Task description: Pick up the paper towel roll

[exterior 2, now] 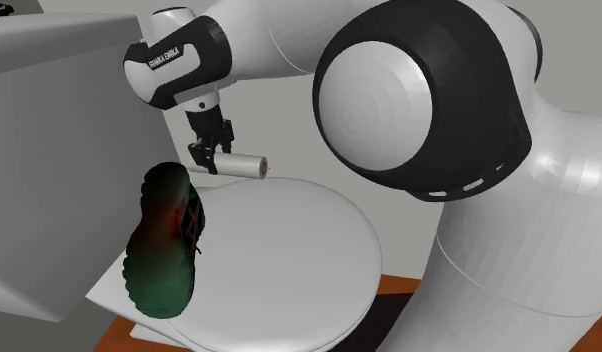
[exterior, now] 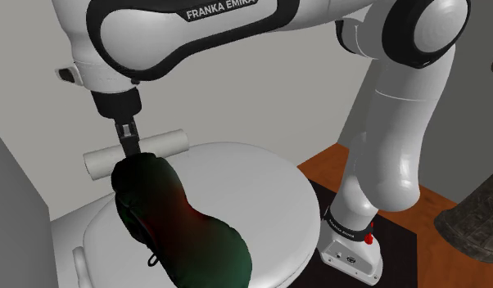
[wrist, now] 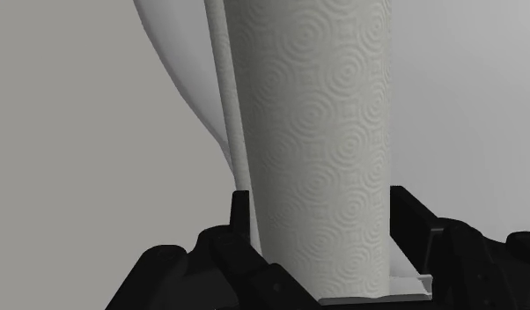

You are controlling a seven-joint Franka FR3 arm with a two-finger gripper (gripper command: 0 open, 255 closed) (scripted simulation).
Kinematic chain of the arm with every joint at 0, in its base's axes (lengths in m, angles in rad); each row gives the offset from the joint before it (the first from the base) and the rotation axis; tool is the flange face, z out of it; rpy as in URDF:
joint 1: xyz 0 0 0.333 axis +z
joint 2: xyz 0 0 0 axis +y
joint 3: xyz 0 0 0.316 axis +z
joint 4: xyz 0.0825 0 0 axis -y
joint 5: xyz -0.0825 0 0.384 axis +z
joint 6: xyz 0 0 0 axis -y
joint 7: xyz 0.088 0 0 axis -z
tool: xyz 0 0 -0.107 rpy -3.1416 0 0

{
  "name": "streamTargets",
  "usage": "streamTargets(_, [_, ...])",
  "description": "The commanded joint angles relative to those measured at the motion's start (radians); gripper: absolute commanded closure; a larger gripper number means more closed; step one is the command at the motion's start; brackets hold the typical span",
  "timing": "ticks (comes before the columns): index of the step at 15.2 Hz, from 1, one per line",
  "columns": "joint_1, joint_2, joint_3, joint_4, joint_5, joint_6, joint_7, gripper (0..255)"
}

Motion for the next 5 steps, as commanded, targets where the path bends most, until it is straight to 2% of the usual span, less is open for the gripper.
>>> streamTargets(1, [0.001, -0.003, 0.001, 0.025, 0.002, -0.028, -0.001, 255])
streamTargets(5, [0.001, -0.006, 0.002, 0.050, 0.004, -0.056, -0.004, 255])
